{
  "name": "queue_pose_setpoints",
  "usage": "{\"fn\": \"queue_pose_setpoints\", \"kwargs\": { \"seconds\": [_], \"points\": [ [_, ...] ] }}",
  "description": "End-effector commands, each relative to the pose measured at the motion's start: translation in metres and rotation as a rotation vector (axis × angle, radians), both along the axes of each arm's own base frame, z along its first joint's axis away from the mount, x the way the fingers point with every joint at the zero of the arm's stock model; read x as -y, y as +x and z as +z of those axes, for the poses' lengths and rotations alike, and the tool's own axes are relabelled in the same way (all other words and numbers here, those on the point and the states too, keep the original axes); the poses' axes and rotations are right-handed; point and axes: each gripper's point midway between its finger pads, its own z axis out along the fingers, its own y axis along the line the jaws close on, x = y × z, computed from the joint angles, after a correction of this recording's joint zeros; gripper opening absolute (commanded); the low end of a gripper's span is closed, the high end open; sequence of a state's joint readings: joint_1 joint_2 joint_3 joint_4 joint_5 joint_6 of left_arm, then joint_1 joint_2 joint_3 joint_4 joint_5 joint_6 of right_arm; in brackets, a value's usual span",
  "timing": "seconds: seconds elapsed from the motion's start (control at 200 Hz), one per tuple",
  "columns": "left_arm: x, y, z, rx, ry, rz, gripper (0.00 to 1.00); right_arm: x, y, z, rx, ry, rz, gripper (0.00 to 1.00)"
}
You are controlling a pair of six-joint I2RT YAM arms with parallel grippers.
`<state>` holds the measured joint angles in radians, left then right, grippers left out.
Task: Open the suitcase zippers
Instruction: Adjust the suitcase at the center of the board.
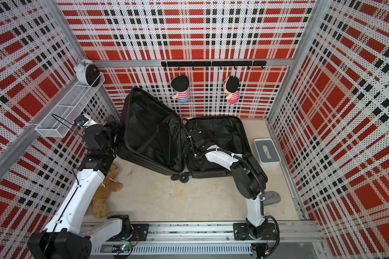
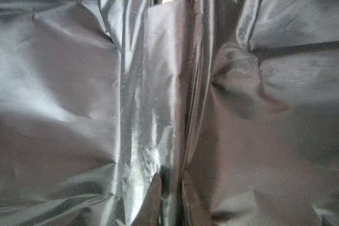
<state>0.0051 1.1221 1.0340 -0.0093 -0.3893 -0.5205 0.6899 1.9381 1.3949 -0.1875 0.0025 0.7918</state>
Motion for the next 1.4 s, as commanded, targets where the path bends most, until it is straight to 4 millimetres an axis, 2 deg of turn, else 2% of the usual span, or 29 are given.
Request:
{"fn": "queue_pose_setpoints", "kwargs": {
  "seconds": [0.0,0.21,0.396,0.421,0.426,0.431,0.441,0.511,0.641,0.746,0.822,0.922,1.052,1.117,1.222,1.303,1.393],
  "points": [
    [0.020,0.006,-0.079,-0.303,0.029,-0.106,0.77,0.041,-0.034,-0.069,-0.200,-0.183,-0.061,0.19],
    [-0.023,-0.031,-0.028,-0.255,0.074,0.075,0.80,0.034,-0.033,-0.065,-0.199,-0.140,-0.058,0.22],
    [-0.059,-0.053,-0.017,-0.272,0.071,0.172,0.81,0.025,-0.030,-0.066,-0.208,-0.097,-0.057,0.24],
    [-0.061,-0.056,-0.017,-0.269,0.068,0.174,0.82,0.024,-0.030,-0.065,-0.205,-0.089,-0.056,0.24],
    [-0.061,-0.056,-0.016,-0.269,0.068,0.175,0.84,0.024,-0.030,-0.065,-0.205,-0.088,-0.057,0.24],
    [-0.062,-0.056,-0.016,-0.267,0.067,0.176,0.92,0.024,-0.029,-0.065,-0.204,-0.086,-0.058,0.24],
    [-0.062,-0.057,-0.015,-0.265,0.066,0.174,0.99,0.023,-0.029,-0.065,-0.204,-0.085,-0.057,0.24],
    [-0.062,-0.060,-0.010,-0.250,0.061,0.172,0.98,0.021,-0.027,-0.063,-0.199,-0.074,-0.059,0.25],
    [-0.053,-0.058,-0.006,-0.231,0.044,0.123,0.98,0.014,-0.023,-0.054,-0.183,-0.049,-0.050,0.35],
    [-0.047,-0.066,0.006,-0.197,0.046,0.116,0.98,0.010,-0.021,-0.038,-0.151,-0.027,-0.030,0.50],
    [-0.047,-0.075,0.019,-0.162,0.057,0.125,0.98,0.009,-0.019,-0.027,-0.122,-0.023,-0.025,0.68],
    [-0.051,-0.079,0.026,-0.178,0.074,0.147,0.98,0.005,-0.019,-0.011,-0.090,-0.010,-0.007,0.79],
    [-0.056,-0.091,0.038,-0.144,0.077,0.182,0.98,0.003,-0.020,0.006,-0.051,0.004,0.009,0.89],
    [-0.056,-0.095,0.044,-0.135,0.074,0.184,0.98,0.004,-0.020,0.015,-0.030,0.005,0.012,1.00],
    [-0.047,-0.106,0.066,-0.070,0.062,0.146,0.98,0.002,-0.025,0.035,0.033,0.010,0.062,1.00],
    [-0.032,-0.115,0.084,0.003,0.066,0.080,0.98,0.005,-0.033,0.060,0.129,0.020,0.105,1.00],
    [-0.018,-0.107,0.082,-0.008,0.075,0.012,0.98,0.012,-0.044,0.094,0.264,0.059,0.150,1.00]
  ]
}}
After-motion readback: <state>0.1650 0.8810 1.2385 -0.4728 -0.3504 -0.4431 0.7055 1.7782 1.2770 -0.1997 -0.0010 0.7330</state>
